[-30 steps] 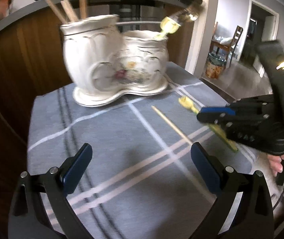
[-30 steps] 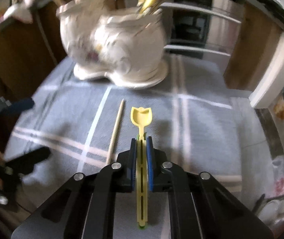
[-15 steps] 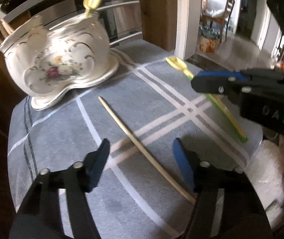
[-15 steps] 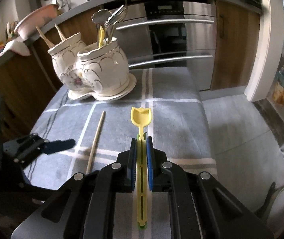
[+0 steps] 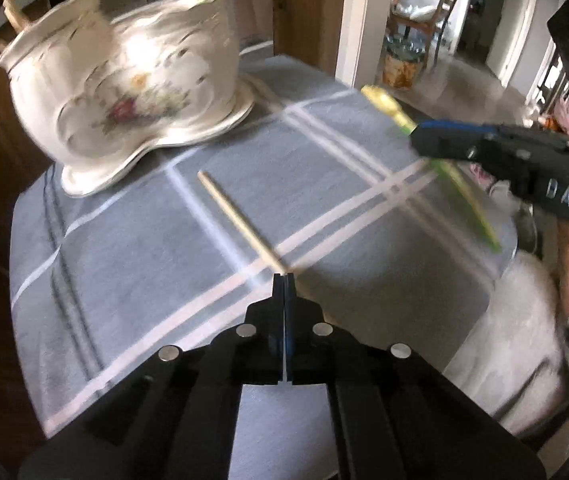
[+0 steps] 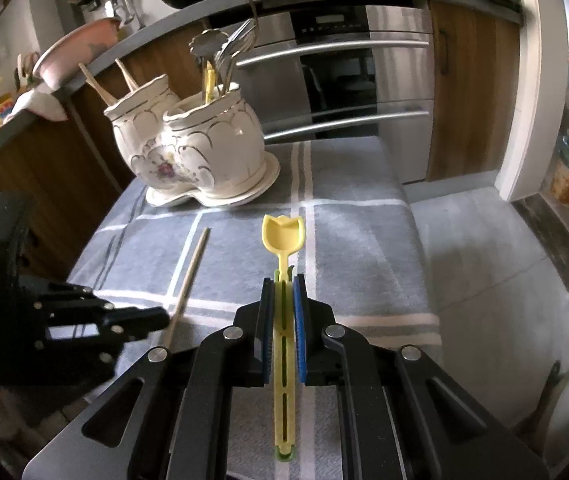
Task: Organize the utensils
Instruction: 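Grasp the wooden chopstick on the towel with the left tool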
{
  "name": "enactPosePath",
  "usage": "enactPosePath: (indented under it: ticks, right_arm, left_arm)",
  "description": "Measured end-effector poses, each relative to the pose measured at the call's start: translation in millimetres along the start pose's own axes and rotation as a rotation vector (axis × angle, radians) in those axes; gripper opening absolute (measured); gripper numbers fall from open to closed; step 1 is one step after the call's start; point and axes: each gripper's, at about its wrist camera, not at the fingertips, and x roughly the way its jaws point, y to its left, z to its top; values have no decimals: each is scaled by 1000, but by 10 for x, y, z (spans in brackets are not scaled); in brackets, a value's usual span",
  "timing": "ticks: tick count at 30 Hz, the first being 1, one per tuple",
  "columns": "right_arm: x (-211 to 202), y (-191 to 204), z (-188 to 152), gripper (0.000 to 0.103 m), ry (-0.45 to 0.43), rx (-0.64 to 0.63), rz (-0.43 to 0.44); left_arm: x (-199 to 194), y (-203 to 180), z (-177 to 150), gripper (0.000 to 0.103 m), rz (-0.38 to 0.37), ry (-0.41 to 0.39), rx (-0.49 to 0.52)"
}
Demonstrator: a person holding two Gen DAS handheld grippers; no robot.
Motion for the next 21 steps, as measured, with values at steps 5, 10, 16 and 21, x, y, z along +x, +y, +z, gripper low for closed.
enactPosePath:
  ticks: [5, 10, 16, 21]
  right_arm:
    - [16, 19, -7, 11, 5, 1, 5]
    - [7, 21, -3, 11, 3, -4, -2]
    - [-8, 6, -18, 11, -1, -7, -9]
    - [-13, 4, -20, 11, -1, -4, -2]
  left_arm:
    - [-102, 260, -60, 0, -9, 6, -107]
    - [-175, 83, -35, 37, -104, -19, -157]
    - [-76, -260, -77, 31, -66, 17, -49]
    - [-45, -278, -27, 10, -41, 28, 16]
